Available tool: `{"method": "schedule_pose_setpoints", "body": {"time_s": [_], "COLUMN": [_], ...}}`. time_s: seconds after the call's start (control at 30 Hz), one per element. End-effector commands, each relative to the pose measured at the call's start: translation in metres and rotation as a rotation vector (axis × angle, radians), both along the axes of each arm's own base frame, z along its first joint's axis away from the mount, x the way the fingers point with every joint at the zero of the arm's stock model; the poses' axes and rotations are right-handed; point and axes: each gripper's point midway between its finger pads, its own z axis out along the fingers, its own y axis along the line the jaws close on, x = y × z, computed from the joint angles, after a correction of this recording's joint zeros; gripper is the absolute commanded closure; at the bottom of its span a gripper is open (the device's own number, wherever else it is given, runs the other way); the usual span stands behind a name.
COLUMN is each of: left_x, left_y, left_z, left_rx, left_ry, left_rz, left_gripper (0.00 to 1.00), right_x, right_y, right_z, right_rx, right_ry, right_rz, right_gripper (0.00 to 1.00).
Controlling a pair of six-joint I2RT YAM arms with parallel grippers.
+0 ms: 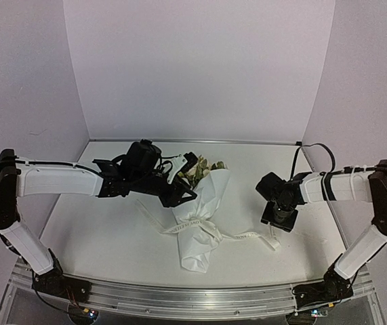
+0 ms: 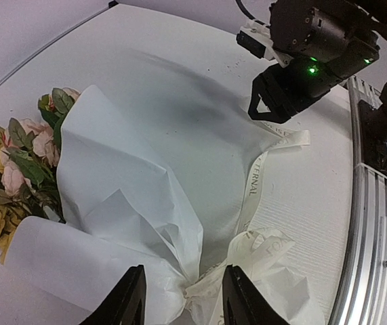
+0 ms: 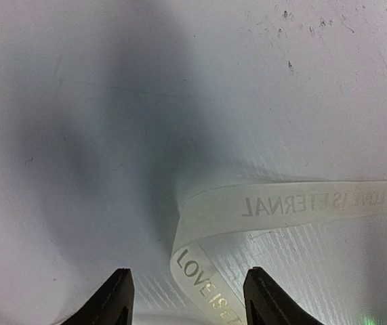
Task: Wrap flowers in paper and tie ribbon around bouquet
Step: Cross the half-tied ribbon with the folded bouquet.
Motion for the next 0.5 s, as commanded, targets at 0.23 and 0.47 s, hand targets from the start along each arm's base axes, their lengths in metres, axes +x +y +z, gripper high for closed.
{"method": "schedule_pose_setpoints", "body": {"time_s": [0.23, 0.47], "left_x": [0.006, 0.018], "left_y": [0.015, 0.02], "left_z": [0.037, 0.05], "left_rx": [-0.09, -0.146], "left_ry": [-0.042, -0.051], "left_rz": [0.047, 0.056], "left_gripper": [0.59, 0.59], "right_x": [0.035, 0.057], "right_y": [-0.011, 0.016], "right_z": [-0.021, 0.014], "right_rx": [0.024, 0.092], "right_ry": [-0.047, -0.065], "right_rz": [-0.114, 0.099], "right_gripper": [0.74, 1.0]}}
